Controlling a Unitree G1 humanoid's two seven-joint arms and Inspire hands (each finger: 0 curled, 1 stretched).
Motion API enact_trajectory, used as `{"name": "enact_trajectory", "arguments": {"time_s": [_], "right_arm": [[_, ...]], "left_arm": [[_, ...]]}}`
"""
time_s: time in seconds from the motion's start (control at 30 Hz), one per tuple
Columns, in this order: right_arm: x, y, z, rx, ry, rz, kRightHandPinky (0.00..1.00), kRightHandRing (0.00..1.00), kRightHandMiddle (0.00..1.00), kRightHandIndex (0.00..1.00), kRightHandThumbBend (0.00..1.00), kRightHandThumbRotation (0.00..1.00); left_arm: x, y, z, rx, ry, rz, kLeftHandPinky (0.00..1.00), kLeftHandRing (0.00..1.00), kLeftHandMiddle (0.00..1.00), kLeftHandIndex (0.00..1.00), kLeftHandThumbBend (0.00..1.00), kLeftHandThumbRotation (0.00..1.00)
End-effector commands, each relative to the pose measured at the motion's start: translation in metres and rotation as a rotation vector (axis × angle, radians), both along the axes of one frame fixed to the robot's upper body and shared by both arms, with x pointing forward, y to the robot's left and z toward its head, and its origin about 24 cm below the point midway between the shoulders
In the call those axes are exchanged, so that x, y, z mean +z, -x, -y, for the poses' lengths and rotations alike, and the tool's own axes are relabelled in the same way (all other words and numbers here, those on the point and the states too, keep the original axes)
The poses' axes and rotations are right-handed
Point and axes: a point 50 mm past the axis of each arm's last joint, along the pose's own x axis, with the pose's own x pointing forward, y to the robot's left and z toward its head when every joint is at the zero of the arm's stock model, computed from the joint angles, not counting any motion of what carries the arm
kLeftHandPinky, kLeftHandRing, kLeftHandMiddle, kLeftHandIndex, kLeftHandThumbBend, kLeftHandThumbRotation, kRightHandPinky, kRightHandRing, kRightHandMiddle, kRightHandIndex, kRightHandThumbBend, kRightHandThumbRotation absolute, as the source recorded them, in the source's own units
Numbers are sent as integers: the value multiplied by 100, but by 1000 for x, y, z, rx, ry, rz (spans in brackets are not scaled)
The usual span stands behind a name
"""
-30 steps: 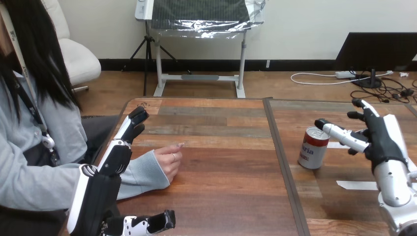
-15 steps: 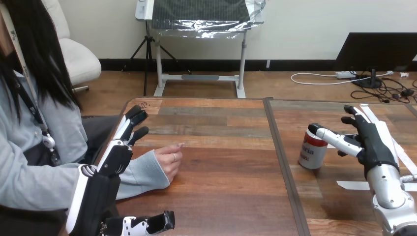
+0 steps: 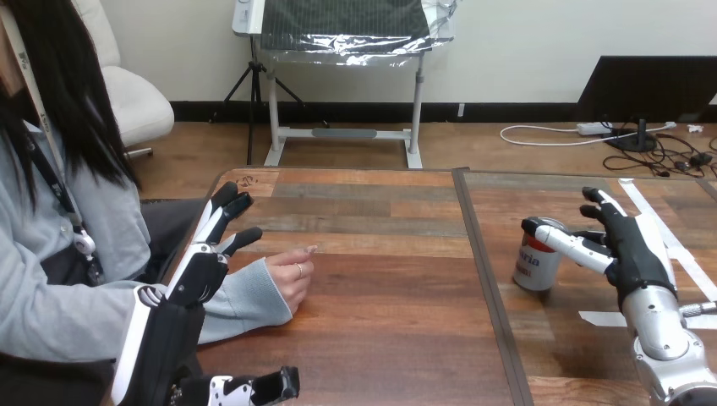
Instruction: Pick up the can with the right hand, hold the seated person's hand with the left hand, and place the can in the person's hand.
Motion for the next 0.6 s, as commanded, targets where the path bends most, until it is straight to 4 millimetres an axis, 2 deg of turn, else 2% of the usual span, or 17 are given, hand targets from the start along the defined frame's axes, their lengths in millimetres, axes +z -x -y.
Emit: {"name": "enact_trajectory", "arguments": {"time_s": [0.0,0.27,0.47,0.57], "right_arm": [[20,-18,-7,19,18,54,75,85,92,95,100,51],[18,-18,-9,23,-12,42,76,86,90,95,100,47],[17,-18,-10,25,-9,39,47,59,71,94,100,47],[17,-18,-12,26,-5,36,41,54,69,94,100,48]], "left_arm": [[12,-8,0,-19,-13,77,82,96,98,91,100,56],[11,-8,-1,-19,-10,70,81,95,98,91,100,55],[11,-6,-2,-25,-16,68,83,97,98,92,100,55],[12,-5,-2,-25,-12,68,84,97,98,92,100,55]]}}
